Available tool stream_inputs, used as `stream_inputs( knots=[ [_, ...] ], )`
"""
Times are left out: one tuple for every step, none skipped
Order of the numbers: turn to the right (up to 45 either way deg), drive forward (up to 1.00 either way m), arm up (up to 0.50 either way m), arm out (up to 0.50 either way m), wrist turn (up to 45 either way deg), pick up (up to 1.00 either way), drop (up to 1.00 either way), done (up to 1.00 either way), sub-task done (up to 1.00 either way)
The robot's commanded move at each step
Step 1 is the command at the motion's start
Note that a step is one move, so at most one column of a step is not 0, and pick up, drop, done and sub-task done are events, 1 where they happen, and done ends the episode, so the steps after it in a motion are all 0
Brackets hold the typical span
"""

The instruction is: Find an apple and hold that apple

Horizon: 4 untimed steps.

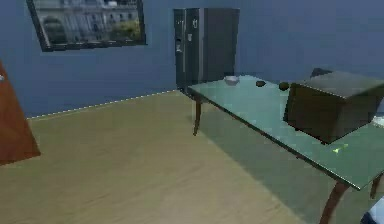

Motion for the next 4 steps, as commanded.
stream_inputs(
  knots=[
    [45.0, 0.00, 0.00, 0.00, 0.0, 0.00, 0.00, 0.00, 0.00],
    [45.0, 0.00, 0.00, 0.00, 0.0, 0.00, 0.00, 0.00, 0.00],
    [45.0, 0.00, 0.00, 0.00, 0.0, 0.00, 0.00, 0.00, 0.00],
    [12.0, 0.00, 0.00, 0.00, 0.0, 0.00, 0.00, 0.00, 0.00]
  ],
)
